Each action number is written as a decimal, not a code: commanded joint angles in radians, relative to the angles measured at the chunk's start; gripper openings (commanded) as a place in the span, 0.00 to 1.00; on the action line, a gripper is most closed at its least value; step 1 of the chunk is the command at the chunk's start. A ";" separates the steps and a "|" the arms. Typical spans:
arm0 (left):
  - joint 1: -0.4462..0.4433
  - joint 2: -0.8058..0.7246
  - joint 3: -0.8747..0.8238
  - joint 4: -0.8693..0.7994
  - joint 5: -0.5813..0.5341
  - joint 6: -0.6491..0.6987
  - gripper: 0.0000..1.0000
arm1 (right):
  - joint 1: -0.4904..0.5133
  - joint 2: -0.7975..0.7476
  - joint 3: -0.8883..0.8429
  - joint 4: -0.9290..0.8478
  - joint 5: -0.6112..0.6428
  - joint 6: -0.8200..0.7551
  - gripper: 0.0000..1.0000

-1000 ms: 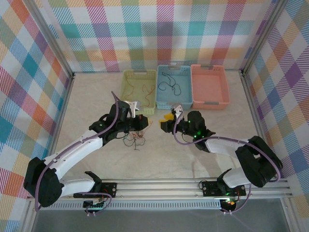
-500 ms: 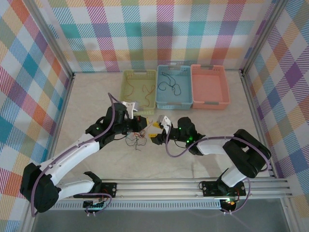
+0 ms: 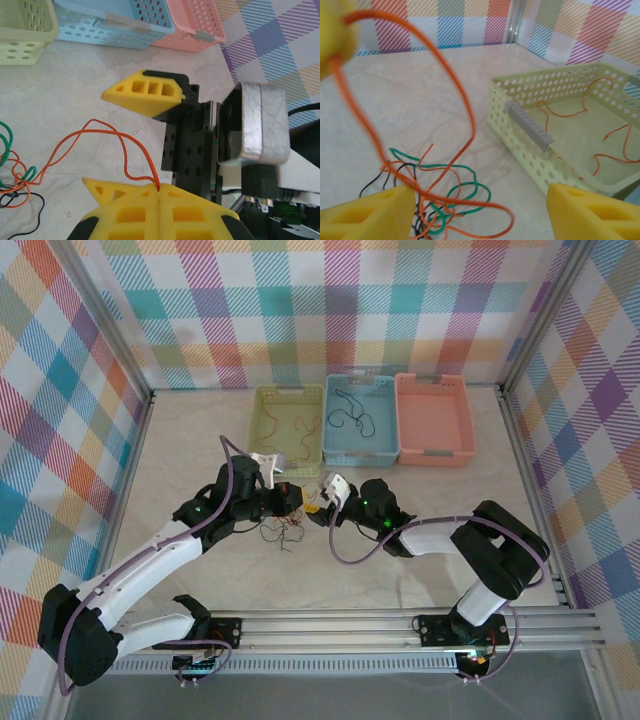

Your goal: Untangle the cables

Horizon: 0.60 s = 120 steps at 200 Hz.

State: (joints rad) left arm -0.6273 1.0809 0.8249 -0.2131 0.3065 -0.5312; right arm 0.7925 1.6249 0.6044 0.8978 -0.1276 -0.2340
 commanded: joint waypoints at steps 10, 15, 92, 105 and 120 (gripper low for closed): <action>-0.011 -0.027 -0.009 -0.006 0.030 -0.005 0.00 | 0.007 0.018 0.041 0.012 0.032 -0.030 0.64; -0.010 -0.027 -0.009 -0.004 0.038 -0.006 0.00 | 0.006 0.021 0.047 0.006 0.020 -0.028 0.63; -0.015 -0.078 -0.031 -0.027 -0.036 0.013 0.41 | 0.000 -0.029 -0.046 0.142 0.117 -0.002 0.00; -0.015 -0.095 -0.035 -0.056 -0.119 0.017 0.60 | -0.007 -0.038 -0.072 0.178 0.138 0.014 0.00; -0.015 -0.104 -0.032 -0.114 -0.204 0.027 0.65 | -0.015 -0.043 -0.089 0.200 0.163 0.033 0.00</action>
State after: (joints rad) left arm -0.6346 1.0100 0.8024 -0.2481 0.2485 -0.5274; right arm 0.7898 1.6154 0.5476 0.9840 -0.0273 -0.2367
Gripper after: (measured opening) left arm 0.618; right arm 0.067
